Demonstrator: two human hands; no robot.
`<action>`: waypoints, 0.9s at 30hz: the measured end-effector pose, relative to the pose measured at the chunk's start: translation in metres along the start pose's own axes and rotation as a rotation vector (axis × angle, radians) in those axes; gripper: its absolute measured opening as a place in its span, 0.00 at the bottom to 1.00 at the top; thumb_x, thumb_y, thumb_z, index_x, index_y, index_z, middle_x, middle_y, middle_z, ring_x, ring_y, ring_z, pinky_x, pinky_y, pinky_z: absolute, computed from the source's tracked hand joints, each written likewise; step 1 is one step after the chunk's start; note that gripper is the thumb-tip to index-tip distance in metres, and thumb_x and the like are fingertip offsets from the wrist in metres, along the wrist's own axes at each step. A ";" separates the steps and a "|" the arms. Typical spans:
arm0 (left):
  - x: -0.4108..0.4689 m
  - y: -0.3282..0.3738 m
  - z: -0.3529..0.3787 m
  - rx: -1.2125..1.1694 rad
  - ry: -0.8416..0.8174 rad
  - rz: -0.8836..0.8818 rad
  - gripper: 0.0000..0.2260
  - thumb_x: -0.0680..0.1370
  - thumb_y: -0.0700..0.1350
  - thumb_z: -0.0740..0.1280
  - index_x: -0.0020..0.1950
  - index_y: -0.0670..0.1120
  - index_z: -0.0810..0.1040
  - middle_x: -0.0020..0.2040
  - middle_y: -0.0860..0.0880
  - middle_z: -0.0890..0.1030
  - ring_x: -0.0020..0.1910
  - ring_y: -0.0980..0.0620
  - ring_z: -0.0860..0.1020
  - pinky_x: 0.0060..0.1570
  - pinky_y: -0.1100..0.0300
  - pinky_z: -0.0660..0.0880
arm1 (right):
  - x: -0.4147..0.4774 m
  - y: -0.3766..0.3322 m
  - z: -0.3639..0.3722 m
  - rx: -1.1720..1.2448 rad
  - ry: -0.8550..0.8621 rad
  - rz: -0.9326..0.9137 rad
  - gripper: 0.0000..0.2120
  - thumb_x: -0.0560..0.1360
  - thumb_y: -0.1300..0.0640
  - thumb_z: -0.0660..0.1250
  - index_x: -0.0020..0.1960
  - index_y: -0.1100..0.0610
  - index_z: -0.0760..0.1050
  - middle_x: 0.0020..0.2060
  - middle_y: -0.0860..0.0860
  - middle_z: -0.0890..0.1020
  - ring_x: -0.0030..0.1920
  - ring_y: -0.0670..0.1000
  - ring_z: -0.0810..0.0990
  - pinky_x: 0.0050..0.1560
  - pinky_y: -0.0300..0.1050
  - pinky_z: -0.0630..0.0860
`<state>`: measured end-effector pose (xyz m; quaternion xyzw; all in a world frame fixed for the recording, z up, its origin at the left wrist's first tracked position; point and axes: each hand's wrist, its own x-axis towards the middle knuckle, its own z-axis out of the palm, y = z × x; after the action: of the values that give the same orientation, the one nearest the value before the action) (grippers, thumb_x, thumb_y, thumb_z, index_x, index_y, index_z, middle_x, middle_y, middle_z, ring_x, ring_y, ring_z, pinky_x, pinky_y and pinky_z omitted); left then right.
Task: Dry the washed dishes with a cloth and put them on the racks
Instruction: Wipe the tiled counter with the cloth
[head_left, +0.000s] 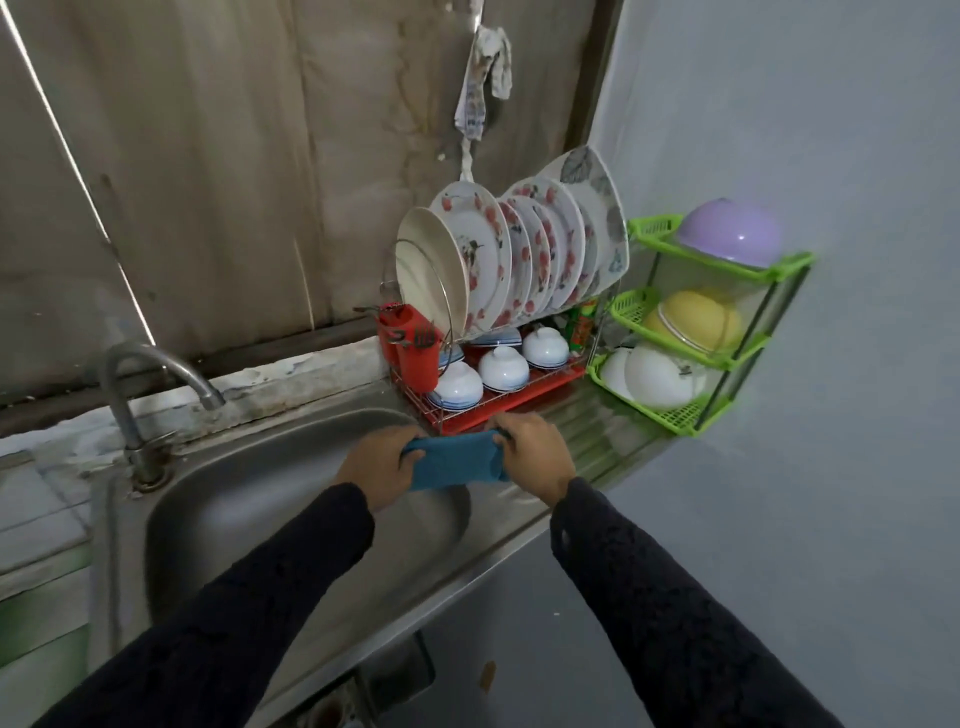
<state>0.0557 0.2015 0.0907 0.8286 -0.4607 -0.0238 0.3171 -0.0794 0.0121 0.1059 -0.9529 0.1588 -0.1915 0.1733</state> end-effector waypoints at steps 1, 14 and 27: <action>0.016 0.000 0.003 -0.010 0.002 -0.004 0.03 0.79 0.41 0.64 0.47 0.47 0.77 0.44 0.49 0.79 0.44 0.50 0.75 0.45 0.54 0.71 | 0.015 0.010 -0.003 -0.012 -0.013 -0.015 0.05 0.77 0.61 0.65 0.50 0.55 0.78 0.46 0.53 0.83 0.50 0.59 0.78 0.48 0.54 0.75; 0.072 -0.018 0.032 -0.020 -0.037 -0.137 0.05 0.79 0.45 0.67 0.53 0.49 0.80 0.47 0.52 0.81 0.46 0.54 0.77 0.47 0.58 0.73 | 0.100 0.085 0.011 0.133 -0.292 -0.121 0.05 0.78 0.64 0.65 0.52 0.59 0.78 0.48 0.56 0.82 0.49 0.56 0.78 0.49 0.50 0.73; 0.099 0.019 0.057 -0.052 0.048 -0.359 0.04 0.79 0.43 0.68 0.53 0.47 0.80 0.46 0.52 0.79 0.44 0.55 0.75 0.39 0.75 0.66 | 0.153 0.138 0.001 0.271 -0.515 -0.227 0.06 0.81 0.64 0.63 0.54 0.59 0.78 0.51 0.55 0.81 0.52 0.55 0.79 0.45 0.40 0.76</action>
<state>0.0799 0.0882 0.0802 0.8894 -0.2967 -0.0721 0.3402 0.0231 -0.1666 0.0984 -0.9499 -0.0245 0.0184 0.3109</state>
